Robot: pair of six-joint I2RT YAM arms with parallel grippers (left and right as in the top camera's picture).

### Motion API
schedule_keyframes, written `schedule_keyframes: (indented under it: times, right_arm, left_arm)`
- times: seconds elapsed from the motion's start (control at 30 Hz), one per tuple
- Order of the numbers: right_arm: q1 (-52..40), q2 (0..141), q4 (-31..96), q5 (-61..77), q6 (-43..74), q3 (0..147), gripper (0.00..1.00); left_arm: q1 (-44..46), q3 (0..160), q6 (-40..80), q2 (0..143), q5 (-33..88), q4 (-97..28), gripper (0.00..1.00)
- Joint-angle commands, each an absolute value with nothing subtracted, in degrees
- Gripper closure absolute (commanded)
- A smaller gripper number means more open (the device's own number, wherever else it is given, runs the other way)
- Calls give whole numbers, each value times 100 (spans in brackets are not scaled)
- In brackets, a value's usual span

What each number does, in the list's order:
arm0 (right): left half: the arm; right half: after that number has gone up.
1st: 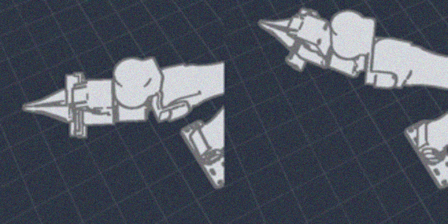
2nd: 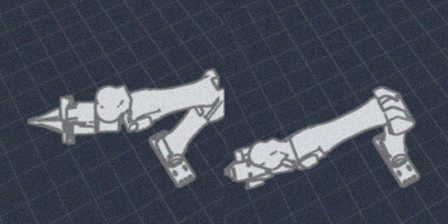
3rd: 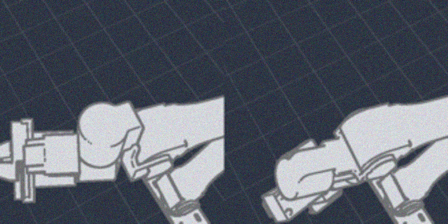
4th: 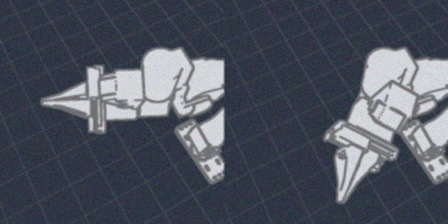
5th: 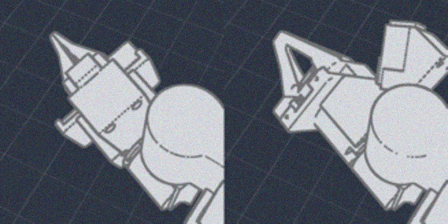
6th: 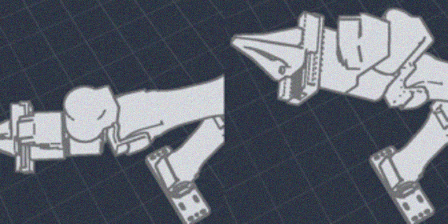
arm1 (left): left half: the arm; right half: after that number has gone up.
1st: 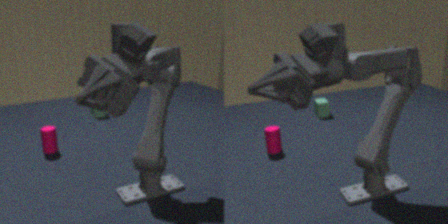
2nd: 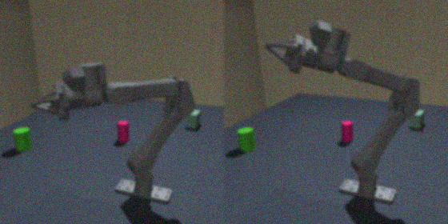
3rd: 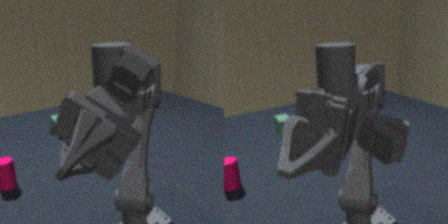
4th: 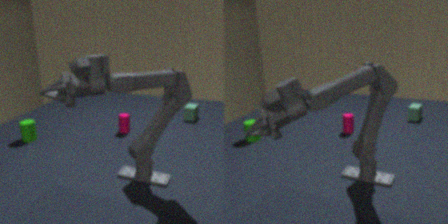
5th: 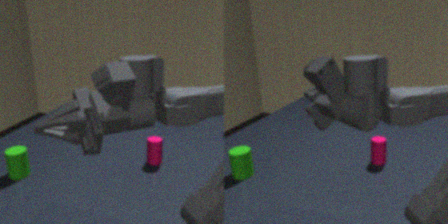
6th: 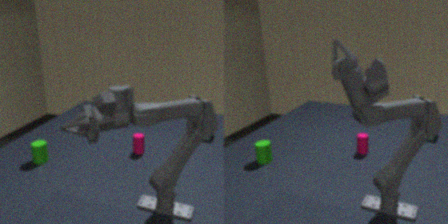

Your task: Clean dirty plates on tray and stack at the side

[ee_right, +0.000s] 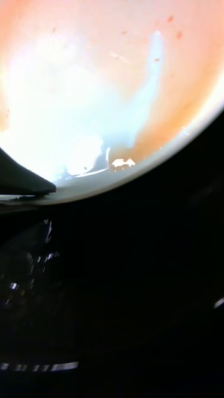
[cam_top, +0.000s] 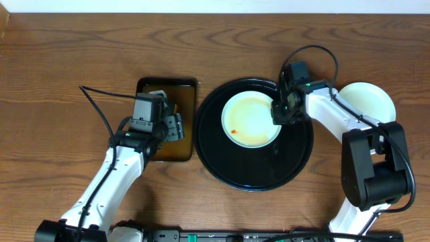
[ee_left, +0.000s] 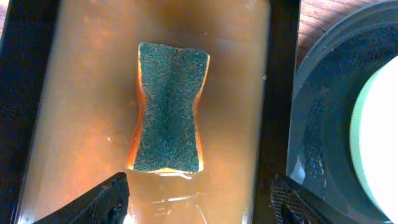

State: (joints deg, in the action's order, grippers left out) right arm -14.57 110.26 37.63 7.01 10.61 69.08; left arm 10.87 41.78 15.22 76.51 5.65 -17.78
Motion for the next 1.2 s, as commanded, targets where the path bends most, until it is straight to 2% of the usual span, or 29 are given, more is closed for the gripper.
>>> schedule_keyframes:
  times: [0.0,0.23,0.5,0.97,1.17]
  right_arm:
    - [-1498,11192,3813,864,869,6882,99]
    - [-1588,11192,3905,943,978,6882,99]
    - [-1629,11192,3948,947,1238,6882,99]
    - [-1638,11192,3966,945,1238,6877,99]
    - [-1647,11192,3966,947,1238,6877,99]
  left_arm:
    - [1046,4163,1570,7797,556,-1756,26]
    - [1046,4156,1570,8350,556,-1546,25]
    - [1046,4158,1463,8997,482,-749,25]
    - [1041,4158,1461,8871,38,-49,28]
    - [1041,4147,1461,9111,36,-117,28]
